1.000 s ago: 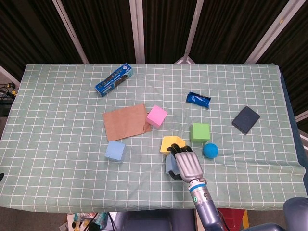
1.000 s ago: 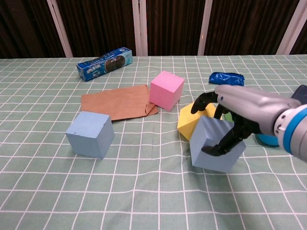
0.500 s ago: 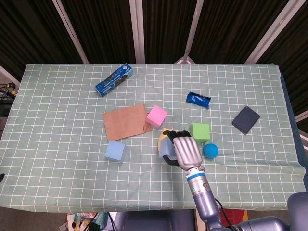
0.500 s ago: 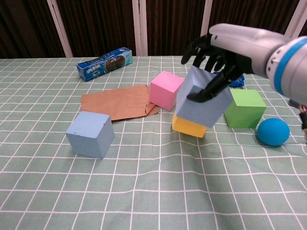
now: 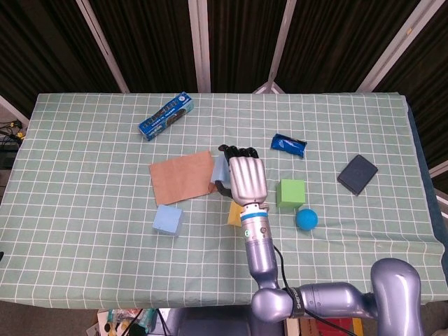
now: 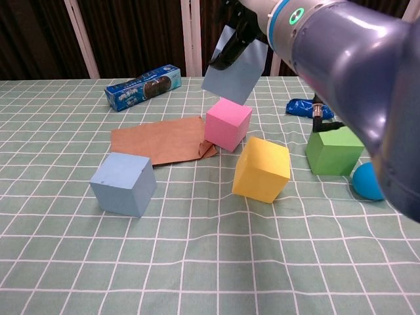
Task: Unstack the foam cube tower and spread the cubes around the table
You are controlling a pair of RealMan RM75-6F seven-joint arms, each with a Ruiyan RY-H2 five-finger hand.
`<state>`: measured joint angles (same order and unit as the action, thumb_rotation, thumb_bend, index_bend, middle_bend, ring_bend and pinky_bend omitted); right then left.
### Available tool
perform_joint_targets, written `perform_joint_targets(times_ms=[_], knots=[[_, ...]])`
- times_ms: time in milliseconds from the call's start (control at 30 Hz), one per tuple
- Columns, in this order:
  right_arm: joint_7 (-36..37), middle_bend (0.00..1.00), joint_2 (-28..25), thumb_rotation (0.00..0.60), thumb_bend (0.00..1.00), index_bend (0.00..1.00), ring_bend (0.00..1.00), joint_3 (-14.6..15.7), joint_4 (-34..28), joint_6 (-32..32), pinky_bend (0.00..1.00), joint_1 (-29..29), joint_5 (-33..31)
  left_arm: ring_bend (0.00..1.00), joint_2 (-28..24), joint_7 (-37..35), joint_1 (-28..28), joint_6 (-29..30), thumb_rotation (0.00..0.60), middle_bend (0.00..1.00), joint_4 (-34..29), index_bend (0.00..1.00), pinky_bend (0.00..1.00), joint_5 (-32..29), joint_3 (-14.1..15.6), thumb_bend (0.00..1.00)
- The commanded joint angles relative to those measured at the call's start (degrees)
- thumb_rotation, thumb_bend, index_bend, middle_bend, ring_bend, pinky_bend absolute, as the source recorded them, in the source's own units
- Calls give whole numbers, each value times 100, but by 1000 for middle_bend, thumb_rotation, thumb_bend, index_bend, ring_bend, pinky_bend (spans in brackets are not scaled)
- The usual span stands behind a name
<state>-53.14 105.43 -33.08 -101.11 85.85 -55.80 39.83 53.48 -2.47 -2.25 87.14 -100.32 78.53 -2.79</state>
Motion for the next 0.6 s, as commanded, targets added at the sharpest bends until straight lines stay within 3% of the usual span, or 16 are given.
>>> perform_joint_targets(times_ms=[33, 267, 367, 433, 533, 600], knots=[[239, 812, 137, 600, 312, 294, 737, -118, 853, -259, 248, -247, 64, 0, 15, 41, -9, 20, 600, 0, -4, 122, 17, -13, -3, 305], [745, 811, -49, 600, 312, 294, 729, -134, 2239, -804, 245, -300, 201, 0, 85, 266, -16, 57, 600, 0, -46, 122, 17, -89, -23, 305], [971, 781, -268, 600, 312, 294, 646, -141, 2666, -1132, 197, -122, 13, 0, 106, 346, -43, 109, 600, 0, -80, 122, 17, 49, 45, 305], [1121, 686, -342, 600, 313, 277, 549, -134, 2721, -1324, 152, -65, -62, 0, 105, 341, -64, 138, 600, 0, -85, 122, 17, 83, 63, 305], [1158, 141, -374, 600, 265, 121, 141, -55, 2830, -1478, 10, -41, -137, 0, 98, 319, -95, 191, 600, 0, -93, 122, 17, 123, 76, 304], [1178, 34, -343, 600, 207, 65, 74, -13, 2931, -1507, 0, -52, -165, 0, 87, 277, -115, 225, 600, 0, -90, 122, 17, 153, 83, 305]])
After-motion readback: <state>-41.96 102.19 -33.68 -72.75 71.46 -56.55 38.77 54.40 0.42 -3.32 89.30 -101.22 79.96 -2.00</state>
